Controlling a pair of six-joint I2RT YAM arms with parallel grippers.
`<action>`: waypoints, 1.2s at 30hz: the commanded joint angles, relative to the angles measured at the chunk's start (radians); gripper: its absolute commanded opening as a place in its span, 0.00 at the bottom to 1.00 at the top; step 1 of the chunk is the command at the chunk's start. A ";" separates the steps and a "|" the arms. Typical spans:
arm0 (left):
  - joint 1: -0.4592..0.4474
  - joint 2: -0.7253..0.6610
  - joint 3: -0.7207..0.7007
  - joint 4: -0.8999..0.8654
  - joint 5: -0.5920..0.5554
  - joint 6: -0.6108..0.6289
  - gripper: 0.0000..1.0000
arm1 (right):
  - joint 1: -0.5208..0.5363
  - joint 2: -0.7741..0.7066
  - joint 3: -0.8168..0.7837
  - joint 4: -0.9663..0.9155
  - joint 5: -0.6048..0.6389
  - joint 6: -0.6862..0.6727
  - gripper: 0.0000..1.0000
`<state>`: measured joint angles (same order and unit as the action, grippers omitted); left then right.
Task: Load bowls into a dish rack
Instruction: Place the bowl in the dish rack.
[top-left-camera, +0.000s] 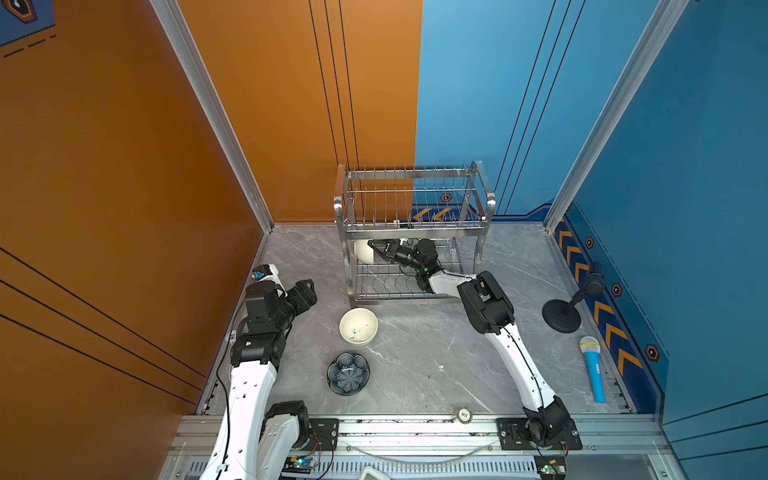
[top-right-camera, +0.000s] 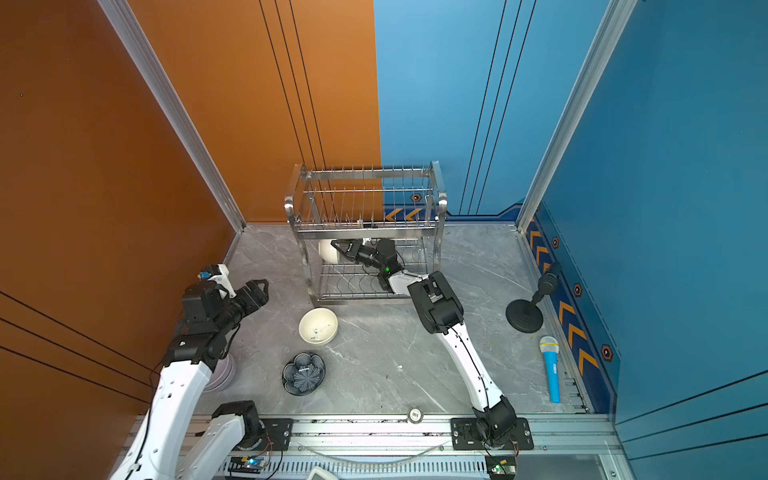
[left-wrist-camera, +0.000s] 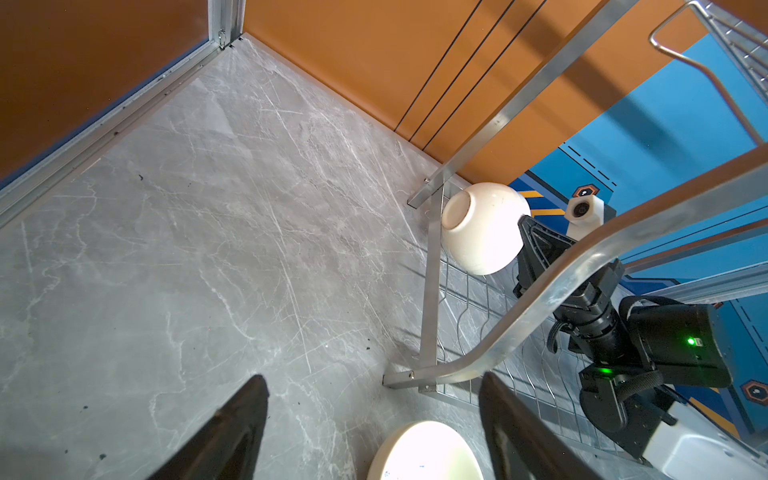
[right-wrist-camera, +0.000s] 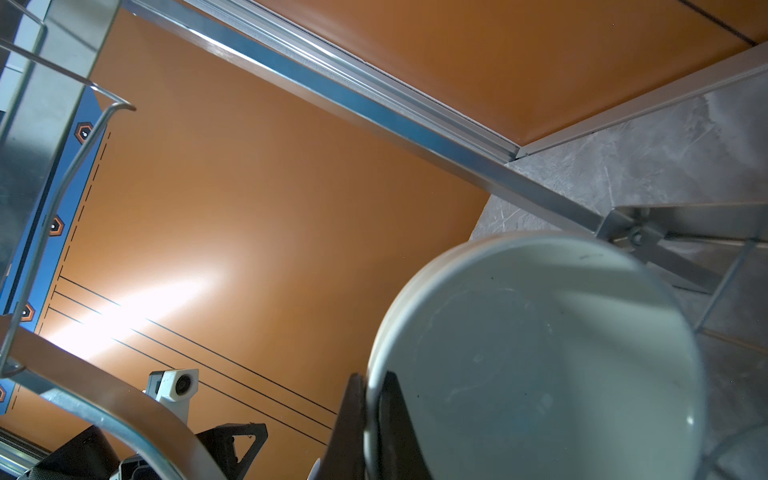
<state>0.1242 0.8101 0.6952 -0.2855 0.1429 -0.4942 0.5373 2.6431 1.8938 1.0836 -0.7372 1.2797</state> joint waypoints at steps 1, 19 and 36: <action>0.008 -0.009 0.036 -0.016 0.014 0.017 0.80 | -0.012 0.001 0.028 0.034 -0.007 0.010 0.01; 0.008 0.005 0.049 -0.003 0.027 0.012 0.80 | -0.017 0.010 0.013 0.058 0.000 0.061 0.02; 0.009 -0.005 0.044 -0.014 0.023 0.019 0.80 | -0.026 0.005 -0.005 0.021 -0.013 0.061 0.06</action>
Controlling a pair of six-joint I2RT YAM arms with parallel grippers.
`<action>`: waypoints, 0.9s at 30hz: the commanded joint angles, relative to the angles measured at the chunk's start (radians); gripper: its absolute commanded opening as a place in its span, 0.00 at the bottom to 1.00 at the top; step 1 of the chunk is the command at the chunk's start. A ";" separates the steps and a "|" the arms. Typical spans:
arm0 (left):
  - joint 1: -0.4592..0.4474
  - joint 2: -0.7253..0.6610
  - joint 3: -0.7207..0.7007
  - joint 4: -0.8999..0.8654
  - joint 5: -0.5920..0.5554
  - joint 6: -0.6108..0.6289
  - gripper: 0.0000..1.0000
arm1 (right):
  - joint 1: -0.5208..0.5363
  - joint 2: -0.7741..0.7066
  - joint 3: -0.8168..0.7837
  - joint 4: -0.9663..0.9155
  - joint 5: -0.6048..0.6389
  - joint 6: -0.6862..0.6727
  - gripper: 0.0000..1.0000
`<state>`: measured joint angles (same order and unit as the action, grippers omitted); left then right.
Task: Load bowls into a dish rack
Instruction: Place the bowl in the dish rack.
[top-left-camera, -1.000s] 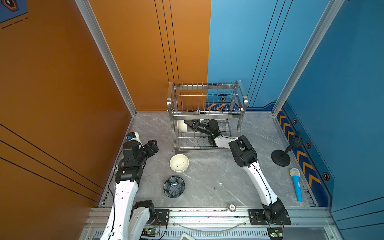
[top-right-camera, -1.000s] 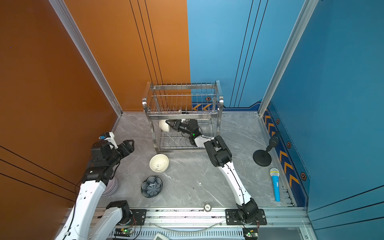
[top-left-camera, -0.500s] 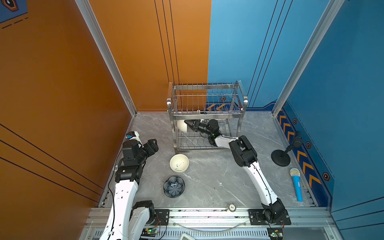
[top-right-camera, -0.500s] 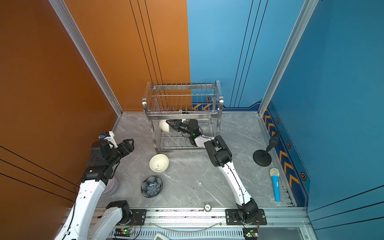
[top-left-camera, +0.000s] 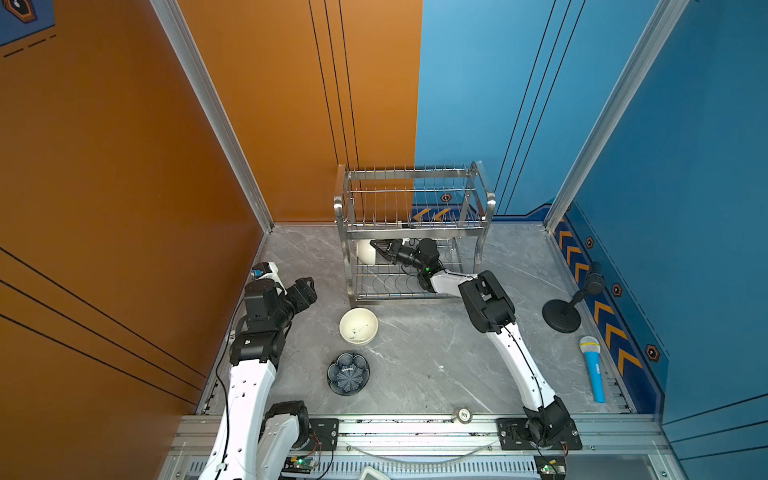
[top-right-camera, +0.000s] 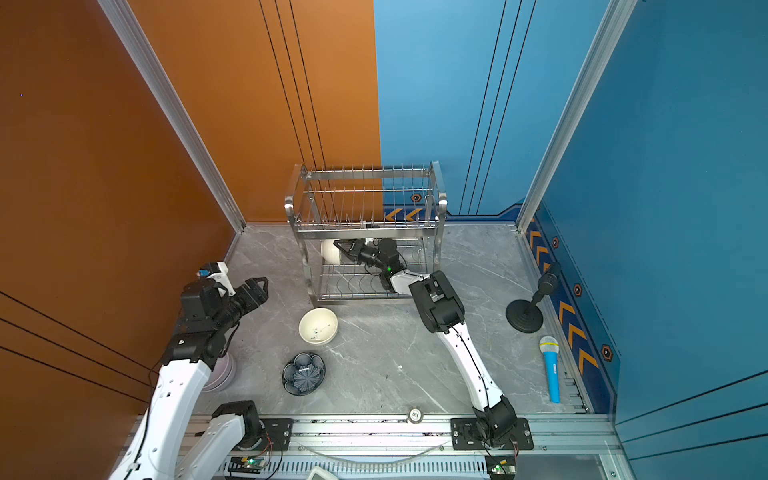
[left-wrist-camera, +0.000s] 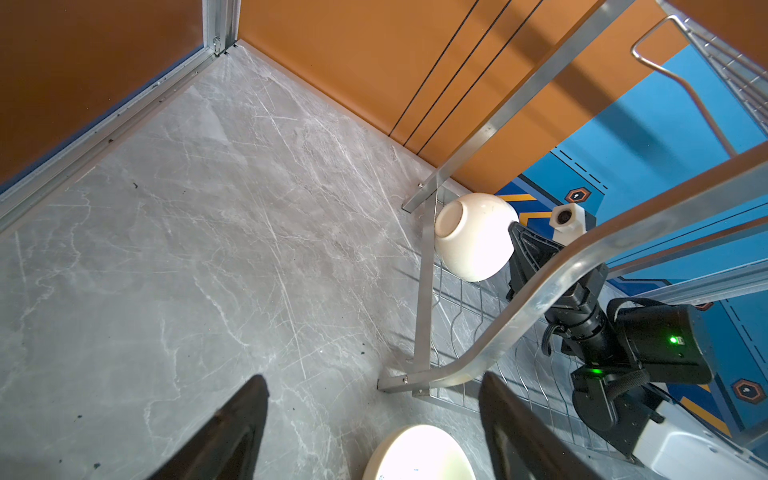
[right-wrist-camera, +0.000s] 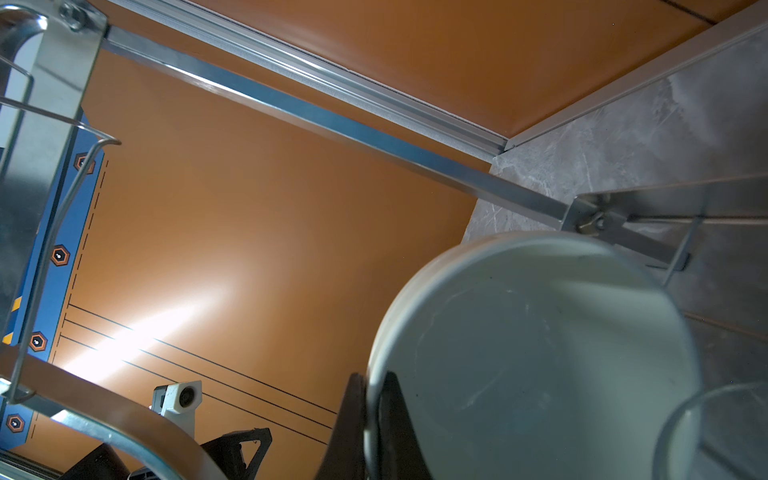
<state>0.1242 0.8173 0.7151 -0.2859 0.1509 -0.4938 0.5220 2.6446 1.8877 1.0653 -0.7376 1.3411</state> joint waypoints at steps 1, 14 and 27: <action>0.008 -0.013 0.025 -0.016 0.015 0.018 0.80 | -0.011 0.002 0.001 0.036 -0.012 0.000 0.06; 0.011 -0.029 0.019 -0.027 0.010 0.024 0.80 | -0.014 -0.051 -0.039 -0.039 -0.005 -0.064 0.18; 0.012 -0.041 0.006 -0.031 0.003 0.032 0.80 | -0.017 -0.149 -0.120 -0.100 0.022 -0.130 0.43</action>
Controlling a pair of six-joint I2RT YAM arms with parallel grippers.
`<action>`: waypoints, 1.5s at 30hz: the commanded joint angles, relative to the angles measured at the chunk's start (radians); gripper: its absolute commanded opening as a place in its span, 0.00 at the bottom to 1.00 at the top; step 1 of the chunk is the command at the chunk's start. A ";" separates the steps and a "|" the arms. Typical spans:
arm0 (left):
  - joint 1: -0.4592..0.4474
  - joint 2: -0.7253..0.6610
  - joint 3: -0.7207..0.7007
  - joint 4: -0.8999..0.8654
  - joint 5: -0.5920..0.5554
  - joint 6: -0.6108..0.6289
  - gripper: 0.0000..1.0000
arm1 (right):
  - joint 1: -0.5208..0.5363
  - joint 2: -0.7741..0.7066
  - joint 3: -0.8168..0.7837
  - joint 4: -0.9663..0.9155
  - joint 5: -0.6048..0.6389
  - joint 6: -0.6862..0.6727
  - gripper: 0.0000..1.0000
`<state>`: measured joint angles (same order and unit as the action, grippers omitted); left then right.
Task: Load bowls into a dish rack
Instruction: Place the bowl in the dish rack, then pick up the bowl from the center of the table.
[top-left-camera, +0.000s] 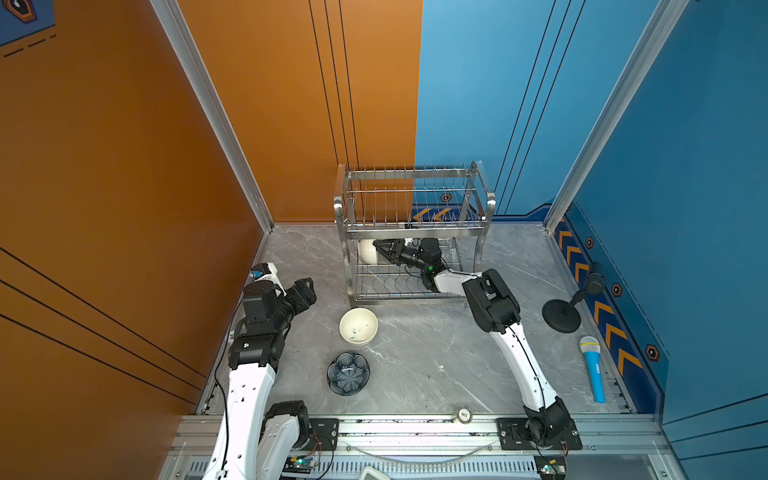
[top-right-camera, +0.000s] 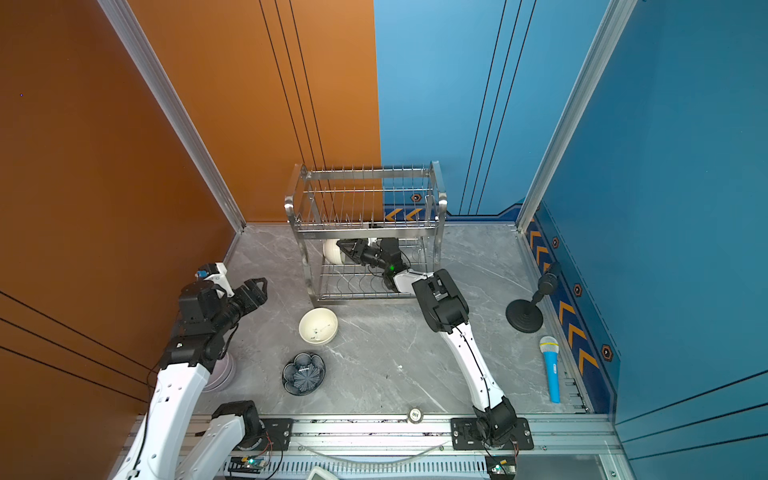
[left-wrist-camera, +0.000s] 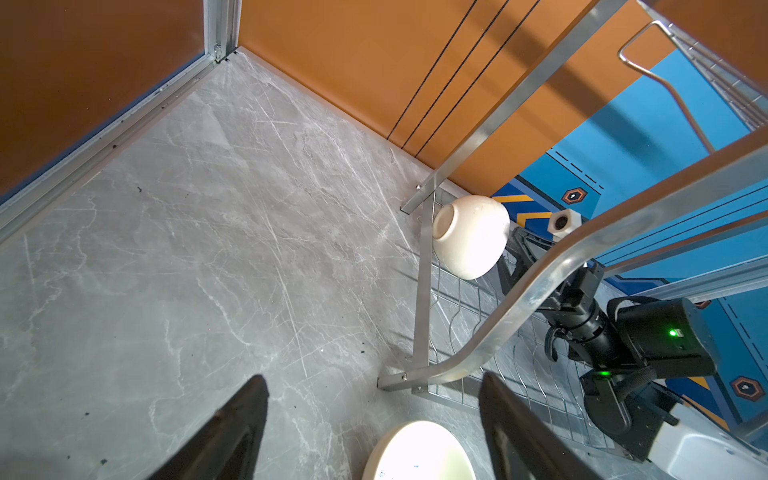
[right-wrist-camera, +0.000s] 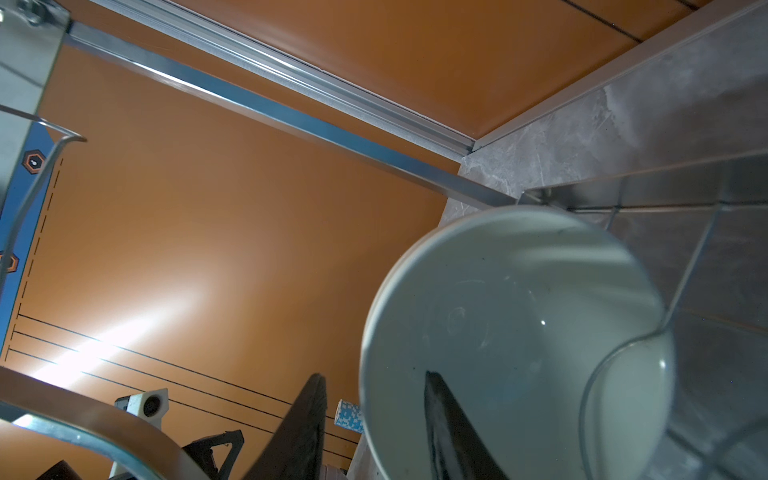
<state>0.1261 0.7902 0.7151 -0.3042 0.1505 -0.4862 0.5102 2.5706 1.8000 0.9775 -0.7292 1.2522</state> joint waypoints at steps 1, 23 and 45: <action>0.011 -0.013 0.006 -0.013 0.003 0.024 0.80 | -0.007 -0.088 -0.043 -0.029 0.016 -0.057 0.44; 0.023 0.004 0.003 0.010 0.011 0.015 0.80 | 0.031 -0.490 -0.475 -0.333 0.050 -0.444 0.49; 0.046 0.012 -0.034 0.054 0.029 0.001 0.80 | 0.339 -0.839 -0.596 -1.031 0.310 -1.029 0.47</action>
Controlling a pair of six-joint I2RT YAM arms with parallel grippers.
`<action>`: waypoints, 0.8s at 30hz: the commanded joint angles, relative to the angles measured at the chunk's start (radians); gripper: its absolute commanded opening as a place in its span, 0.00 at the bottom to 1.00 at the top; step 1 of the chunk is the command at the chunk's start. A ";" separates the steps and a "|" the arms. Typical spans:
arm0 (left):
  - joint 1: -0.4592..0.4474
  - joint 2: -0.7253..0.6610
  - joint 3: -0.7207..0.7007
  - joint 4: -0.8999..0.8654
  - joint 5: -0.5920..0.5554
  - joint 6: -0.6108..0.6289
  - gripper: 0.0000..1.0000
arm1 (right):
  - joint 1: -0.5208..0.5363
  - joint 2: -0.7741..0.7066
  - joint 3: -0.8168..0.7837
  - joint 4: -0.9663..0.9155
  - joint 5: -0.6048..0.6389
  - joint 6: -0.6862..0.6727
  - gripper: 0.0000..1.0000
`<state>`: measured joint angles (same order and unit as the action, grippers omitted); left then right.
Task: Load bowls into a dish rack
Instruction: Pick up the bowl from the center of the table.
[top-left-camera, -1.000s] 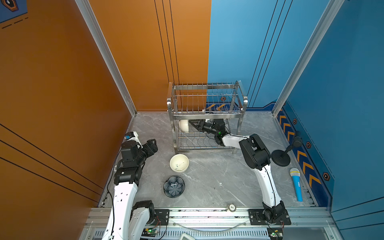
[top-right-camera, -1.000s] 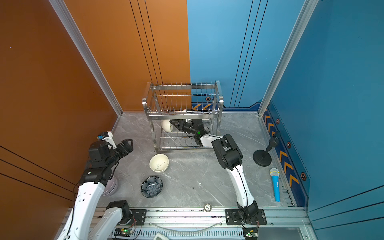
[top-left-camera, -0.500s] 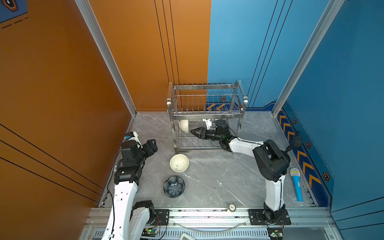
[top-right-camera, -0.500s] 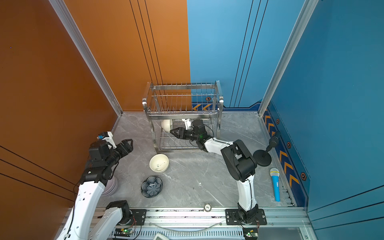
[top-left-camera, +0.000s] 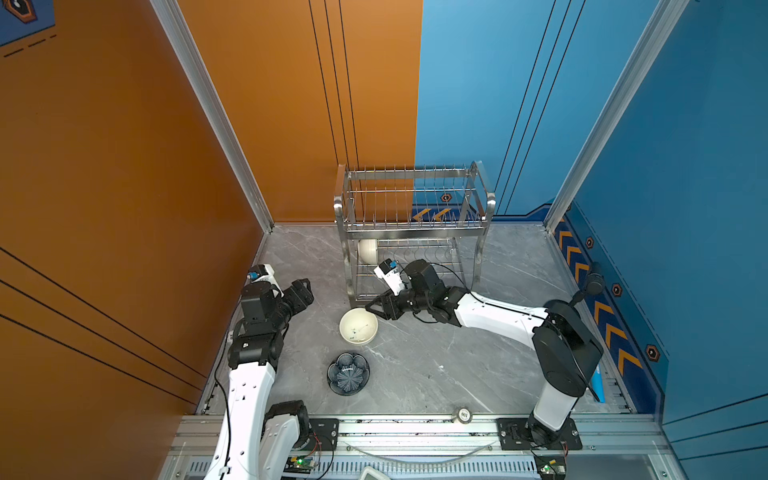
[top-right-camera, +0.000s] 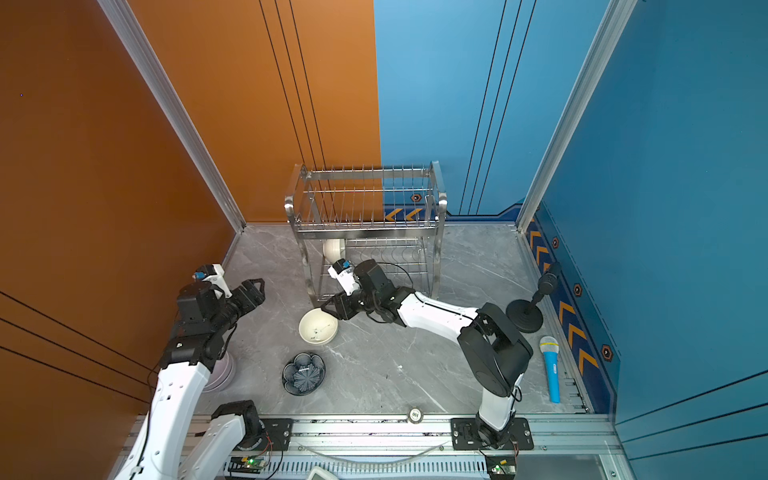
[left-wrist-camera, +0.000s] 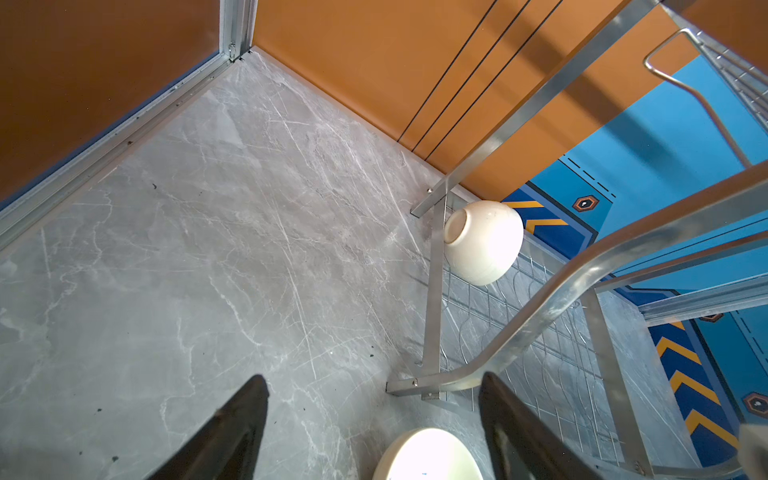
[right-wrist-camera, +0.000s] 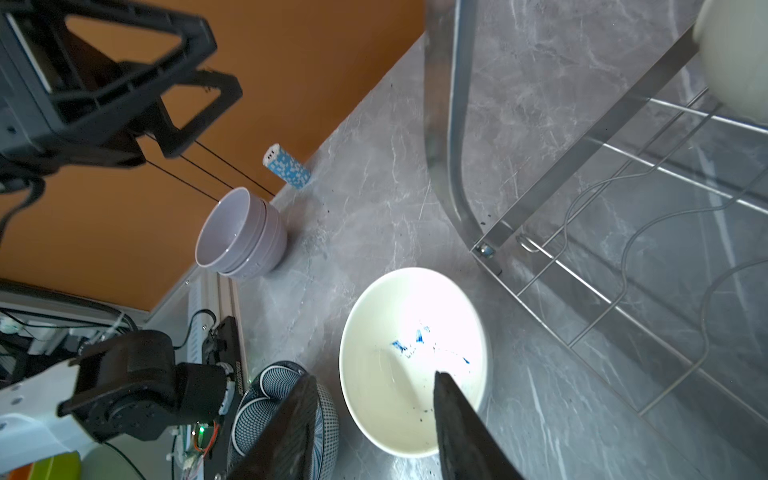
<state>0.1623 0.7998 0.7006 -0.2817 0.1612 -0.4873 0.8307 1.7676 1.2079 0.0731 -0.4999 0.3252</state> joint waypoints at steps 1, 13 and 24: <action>0.012 0.002 -0.021 0.032 0.021 0.001 0.80 | 0.033 -0.038 0.003 -0.147 0.095 -0.119 0.47; 0.031 -0.008 -0.038 0.035 0.035 -0.002 0.80 | 0.189 0.077 0.179 -0.334 0.189 -0.241 0.47; 0.057 -0.019 -0.053 0.039 0.061 0.000 0.80 | 0.276 0.225 0.351 -0.468 0.306 -0.309 0.48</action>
<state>0.2089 0.7937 0.6662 -0.2520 0.1940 -0.4908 1.0920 1.9640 1.5097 -0.3126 -0.2646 0.0563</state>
